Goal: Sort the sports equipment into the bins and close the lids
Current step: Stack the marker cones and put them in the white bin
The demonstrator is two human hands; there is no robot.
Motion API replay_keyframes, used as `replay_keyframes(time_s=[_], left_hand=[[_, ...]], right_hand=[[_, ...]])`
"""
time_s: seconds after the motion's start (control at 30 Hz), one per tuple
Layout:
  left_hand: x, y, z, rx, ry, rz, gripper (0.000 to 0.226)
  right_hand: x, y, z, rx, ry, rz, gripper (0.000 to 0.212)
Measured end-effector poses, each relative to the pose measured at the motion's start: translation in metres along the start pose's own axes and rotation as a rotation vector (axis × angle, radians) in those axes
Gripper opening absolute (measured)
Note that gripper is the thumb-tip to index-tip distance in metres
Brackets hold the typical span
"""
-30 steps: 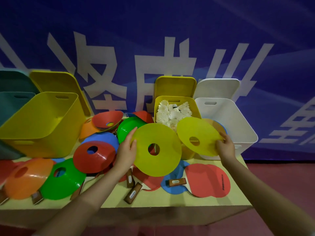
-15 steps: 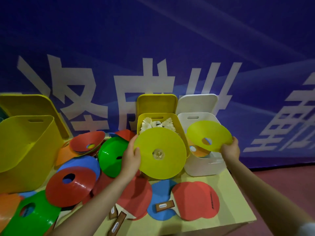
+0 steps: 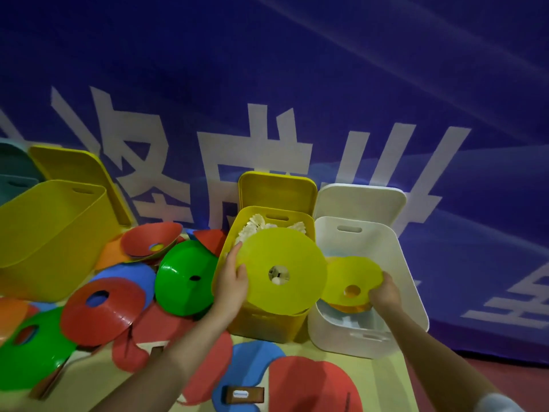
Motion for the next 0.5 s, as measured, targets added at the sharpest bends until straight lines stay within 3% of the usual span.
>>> replay_keyframes(time_s=[0.17,0.27,0.43,0.5], left_hand=[[-0.009,0.022,-0.011,-0.019,-0.06,-0.018,0.051],[-0.006,0.041,-0.027,-0.051,-0.051,0.005,0.05],[0.0,0.082,-0.061,-0.071,0.003,0.058,0.052],[0.0,0.104,-0.075,-0.052,0.032,0.095,0.053]], right_hand=[[0.027,0.022,-0.013,-0.082,0.002,0.167,0.083],[0.041,0.03,-0.013,-0.293,-0.059,0.258,0.081],[0.043,-0.014,0.043,-0.535,-0.512,0.033,0.066],[0.046,-0.04,0.046,-0.569,-0.546,-0.061,0.059]])
Point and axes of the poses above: each hand's wrist, its own x-axis towards the middle knuckle, its own y-axis out of the palm, z = x × y, the point moved 10 cm from there along x, towards the middle knuckle, and after that the axes turned 13 degrees about x, right-handed, at the moved point
